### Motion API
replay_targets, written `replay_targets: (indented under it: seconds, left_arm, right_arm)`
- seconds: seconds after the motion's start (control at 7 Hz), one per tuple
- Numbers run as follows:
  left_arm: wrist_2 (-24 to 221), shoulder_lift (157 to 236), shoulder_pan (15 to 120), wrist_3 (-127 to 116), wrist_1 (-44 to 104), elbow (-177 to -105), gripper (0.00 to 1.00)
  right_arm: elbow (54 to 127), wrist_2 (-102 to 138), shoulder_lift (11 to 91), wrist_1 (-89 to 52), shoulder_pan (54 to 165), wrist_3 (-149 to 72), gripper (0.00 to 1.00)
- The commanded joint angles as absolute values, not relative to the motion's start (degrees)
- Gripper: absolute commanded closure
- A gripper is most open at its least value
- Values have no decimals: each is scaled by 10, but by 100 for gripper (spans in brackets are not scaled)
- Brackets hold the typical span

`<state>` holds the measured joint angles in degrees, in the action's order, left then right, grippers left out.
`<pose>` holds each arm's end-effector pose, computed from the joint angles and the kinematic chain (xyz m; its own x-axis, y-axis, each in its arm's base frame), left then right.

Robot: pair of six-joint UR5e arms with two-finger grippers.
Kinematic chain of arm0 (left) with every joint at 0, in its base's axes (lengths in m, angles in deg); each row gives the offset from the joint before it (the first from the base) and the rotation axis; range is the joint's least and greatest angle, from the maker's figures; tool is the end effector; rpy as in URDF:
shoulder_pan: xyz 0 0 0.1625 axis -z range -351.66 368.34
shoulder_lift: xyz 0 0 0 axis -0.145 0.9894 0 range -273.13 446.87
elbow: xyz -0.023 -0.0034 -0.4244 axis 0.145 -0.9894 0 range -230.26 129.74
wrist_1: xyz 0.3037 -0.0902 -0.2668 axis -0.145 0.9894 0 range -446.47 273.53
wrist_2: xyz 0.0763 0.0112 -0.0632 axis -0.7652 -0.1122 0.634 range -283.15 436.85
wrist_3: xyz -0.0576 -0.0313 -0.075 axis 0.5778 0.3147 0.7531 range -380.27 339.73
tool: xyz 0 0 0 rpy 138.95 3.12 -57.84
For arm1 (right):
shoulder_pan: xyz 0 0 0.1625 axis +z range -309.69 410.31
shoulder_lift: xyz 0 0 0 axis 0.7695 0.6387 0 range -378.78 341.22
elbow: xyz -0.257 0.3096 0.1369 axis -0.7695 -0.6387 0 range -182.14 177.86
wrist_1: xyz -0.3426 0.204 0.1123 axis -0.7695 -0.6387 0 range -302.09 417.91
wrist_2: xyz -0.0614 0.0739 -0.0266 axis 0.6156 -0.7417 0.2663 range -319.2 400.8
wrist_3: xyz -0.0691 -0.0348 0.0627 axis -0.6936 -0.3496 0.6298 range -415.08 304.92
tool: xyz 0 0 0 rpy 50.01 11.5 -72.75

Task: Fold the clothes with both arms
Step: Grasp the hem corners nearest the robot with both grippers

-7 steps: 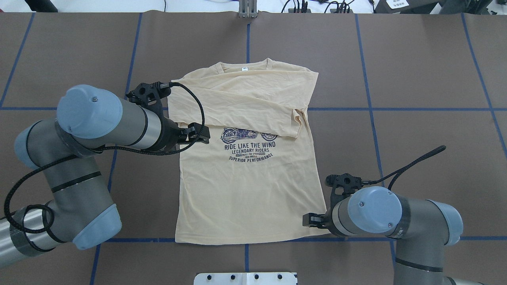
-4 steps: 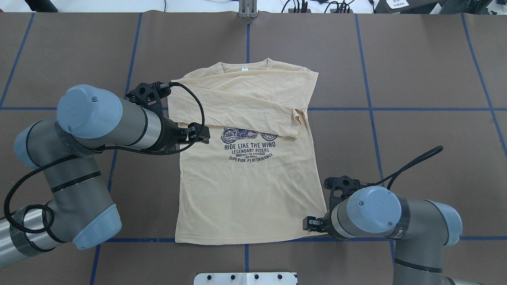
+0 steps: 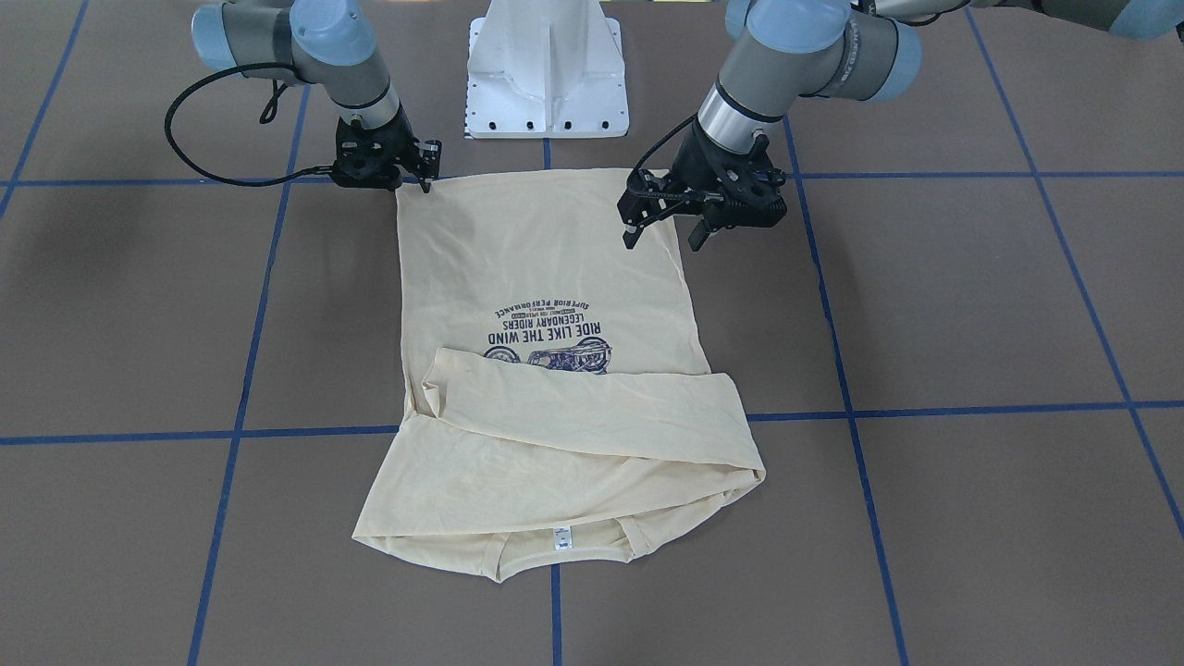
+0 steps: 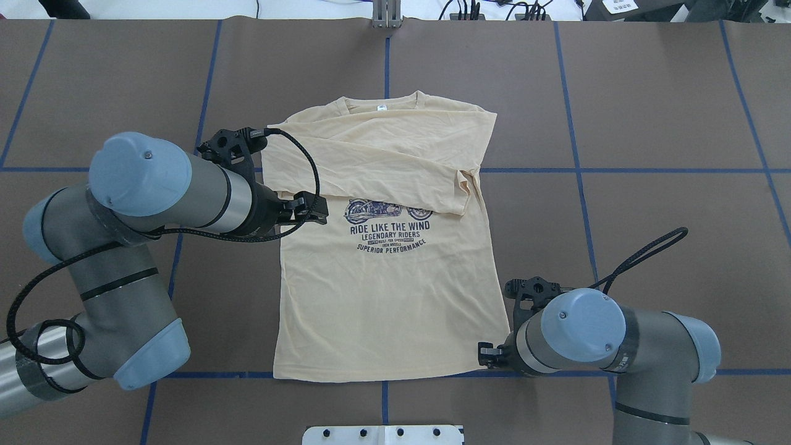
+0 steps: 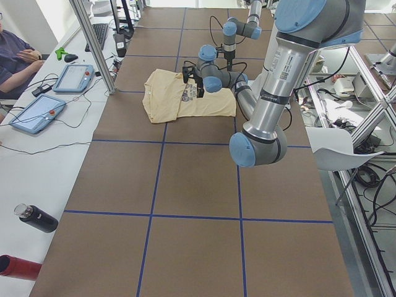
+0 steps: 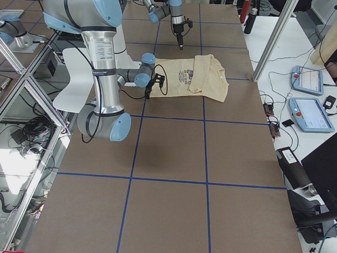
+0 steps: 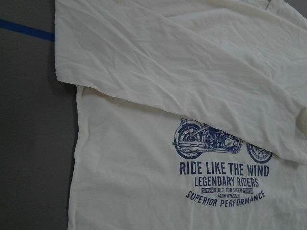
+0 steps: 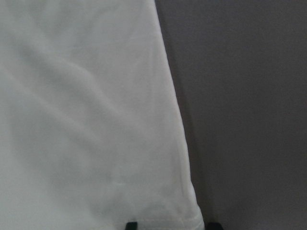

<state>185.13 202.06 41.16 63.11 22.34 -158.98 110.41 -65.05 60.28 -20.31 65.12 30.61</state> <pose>0.4432 -0.4074 0.2299 0.4148 -0.1372 -0.8995 0.2339 0.9714 -0.0403 -0.5006 -0.2423 0.3599 0.6829 0.1057 0.7228 -0.0071 0.9904 -0.1382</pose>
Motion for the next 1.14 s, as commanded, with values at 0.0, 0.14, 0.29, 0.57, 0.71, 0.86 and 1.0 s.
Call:
replay_targets:
  seconds: [0.0, 0.14, 0.29, 0.57, 0.71, 0.86, 1.0]
  left_arm:
    - [1851, 2021, 411, 631, 223, -1590, 0]
    - [1852, 2023, 411, 631, 224, -1590, 0]
    - [1852, 2023, 411, 631, 224, -1590, 0]
    - [1851, 2023, 412, 631, 224, -1590, 0]
    - [1850, 2019, 413, 631, 223, -1590, 0]
    - [1850, 2004, 412, 632, 223, -1592, 0]
    - [1850, 1982, 406, 633, 222, -1594, 0]
  right_arm:
    - [1106, -655, 603, -203, 655, 306, 65]
    - [1106, -654, 603, -203, 656, 306, 89]
    - [1108, -655, 603, -202, 659, 306, 100]
    - [1111, -655, 602, -202, 663, 306, 100]
    - [1111, -655, 602, -202, 668, 306, 100]
    - [1112, -655, 601, -201, 671, 306, 100]
    - [1113, -654, 600, -199, 671, 306, 100]
